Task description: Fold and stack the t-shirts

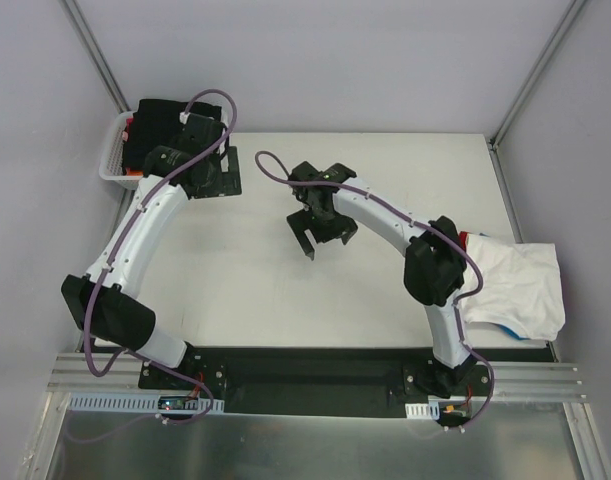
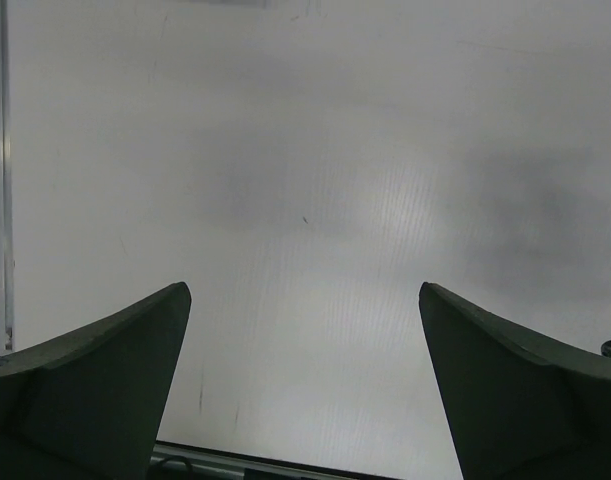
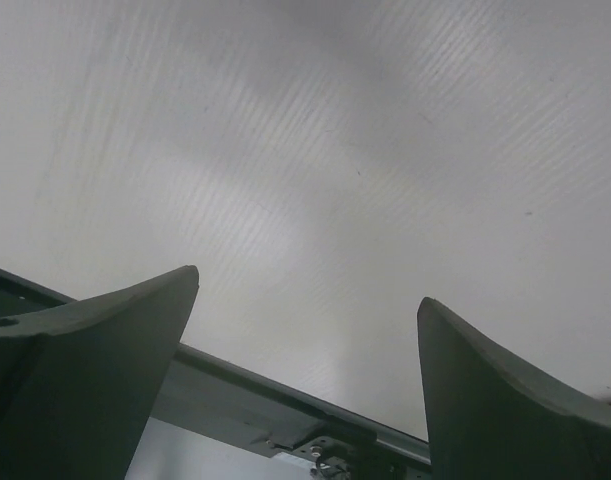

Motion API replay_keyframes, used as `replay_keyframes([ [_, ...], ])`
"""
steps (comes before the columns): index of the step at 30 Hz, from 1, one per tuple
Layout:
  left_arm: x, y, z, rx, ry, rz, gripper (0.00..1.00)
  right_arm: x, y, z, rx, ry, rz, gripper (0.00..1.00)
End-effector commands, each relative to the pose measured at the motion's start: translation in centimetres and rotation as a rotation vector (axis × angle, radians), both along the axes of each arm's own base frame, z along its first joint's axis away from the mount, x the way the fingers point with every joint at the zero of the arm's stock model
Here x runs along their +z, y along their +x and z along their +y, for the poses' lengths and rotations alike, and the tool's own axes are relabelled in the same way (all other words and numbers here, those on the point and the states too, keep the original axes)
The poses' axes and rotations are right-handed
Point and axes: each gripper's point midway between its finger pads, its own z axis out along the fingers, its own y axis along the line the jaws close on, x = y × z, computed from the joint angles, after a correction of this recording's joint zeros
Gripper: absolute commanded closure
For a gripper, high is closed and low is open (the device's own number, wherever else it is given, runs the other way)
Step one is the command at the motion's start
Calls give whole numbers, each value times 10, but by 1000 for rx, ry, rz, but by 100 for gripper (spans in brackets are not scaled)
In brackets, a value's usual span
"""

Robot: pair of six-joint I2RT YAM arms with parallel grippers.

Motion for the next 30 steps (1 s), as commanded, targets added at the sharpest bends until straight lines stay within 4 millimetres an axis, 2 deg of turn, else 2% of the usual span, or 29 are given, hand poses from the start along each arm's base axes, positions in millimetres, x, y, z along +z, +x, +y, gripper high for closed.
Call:
replay_keyframes([
  [1, 34, -2, 6, 72, -26, -50, 1, 37, 10, -34, -3, -108, -125, 4],
  [6, 28, -9, -9, 62, -103, 21, 1, 51, 12, -46, -43, -130, -186, 4],
  [9, 21, -15, -18, 48, -144, 81, 1, 48, 11, -51, -28, -153, -187, 4],
  [14, 16, -20, -29, 79, -201, 154, 1, 50, 10, -46, -11, -128, -173, 4],
  [30, 44, -12, -31, 73, -217, 100, 1, 54, 6, -43, -7, -92, -171, 4],
])
